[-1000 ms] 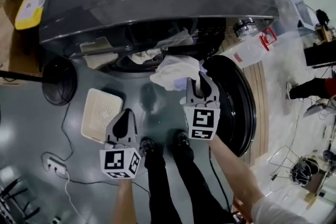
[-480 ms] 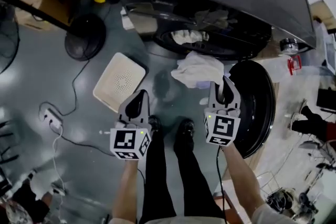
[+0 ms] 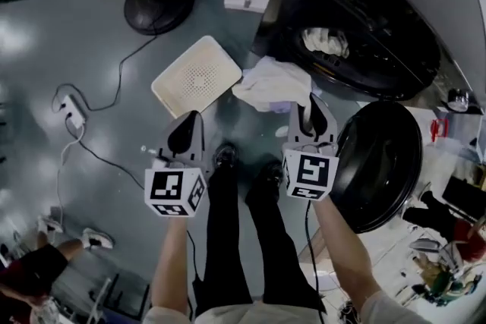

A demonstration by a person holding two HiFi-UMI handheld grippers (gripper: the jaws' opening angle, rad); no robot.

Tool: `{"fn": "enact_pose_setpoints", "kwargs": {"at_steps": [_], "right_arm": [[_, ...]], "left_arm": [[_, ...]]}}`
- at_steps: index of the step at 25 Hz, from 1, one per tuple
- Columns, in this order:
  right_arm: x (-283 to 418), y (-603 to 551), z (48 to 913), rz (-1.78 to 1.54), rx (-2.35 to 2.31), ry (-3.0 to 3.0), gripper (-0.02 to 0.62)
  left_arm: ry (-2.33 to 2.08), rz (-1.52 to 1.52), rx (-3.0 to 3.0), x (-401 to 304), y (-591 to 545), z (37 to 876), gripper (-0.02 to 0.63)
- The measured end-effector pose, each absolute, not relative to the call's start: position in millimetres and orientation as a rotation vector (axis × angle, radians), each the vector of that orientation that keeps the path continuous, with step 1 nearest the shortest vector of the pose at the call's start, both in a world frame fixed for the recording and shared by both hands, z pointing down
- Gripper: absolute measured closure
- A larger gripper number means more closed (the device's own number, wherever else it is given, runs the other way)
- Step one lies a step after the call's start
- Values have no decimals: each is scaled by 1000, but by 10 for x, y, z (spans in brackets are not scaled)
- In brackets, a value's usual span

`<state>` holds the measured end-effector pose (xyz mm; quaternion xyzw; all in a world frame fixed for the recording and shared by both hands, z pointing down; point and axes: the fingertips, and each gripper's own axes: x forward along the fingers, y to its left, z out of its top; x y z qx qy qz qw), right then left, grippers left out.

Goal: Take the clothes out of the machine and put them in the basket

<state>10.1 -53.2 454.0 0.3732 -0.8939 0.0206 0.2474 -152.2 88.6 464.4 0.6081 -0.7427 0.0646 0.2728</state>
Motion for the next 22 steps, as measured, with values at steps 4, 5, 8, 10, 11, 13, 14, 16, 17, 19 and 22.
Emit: {"fn": "enact_pose_setpoints", "kwargs": {"at_steps": [4, 5, 8, 10, 11, 13, 14, 16, 17, 19, 22], "right_arm": [[-455, -239, 4657, 55, 897, -2477, 491], [-587, -171, 4690, 58, 864, -2484, 491], [-958, 21, 4790, 55, 765, -2504, 491], [-1184, 149, 4862, 45, 705, -2510, 491], [-1292, 209, 4897, 38, 676, -2512, 491], [-1500, 298, 4961, 23, 619, -2517, 491], [-1601, 329, 4992, 16, 596, -2520, 491], [-1793, 393, 5068, 6, 557, -2522, 491], [-1883, 429, 5117, 1, 539, -2522, 491], [-2046, 487, 5232, -12, 497, -2522, 491], [-2250, 529, 5445, -35, 442, -2513, 489]], "left_arm": [[-2042, 149, 1555, -1843, 1249, 4731, 589], [-2054, 142, 1530, -1911, 1340, 4746, 589], [-2090, 127, 1459, -2096, 1590, 4786, 588], [-2109, 118, 1421, -2214, 1740, 4809, 588], [-2117, 114, 1404, -2272, 1809, 4820, 589], [-2135, 104, 1369, -2389, 1916, 4844, 589], [-2143, 98, 1353, -2448, 1956, 4859, 589], [-2152, 90, 1330, -2557, 2031, 4902, 588], [-2155, 88, 1321, -2604, 2066, 4929, 588], [-2162, 82, 1303, -2673, 2108, 4990, 589], [-2173, 64, 1278, -2754, 2138, 5086, 589]]}}
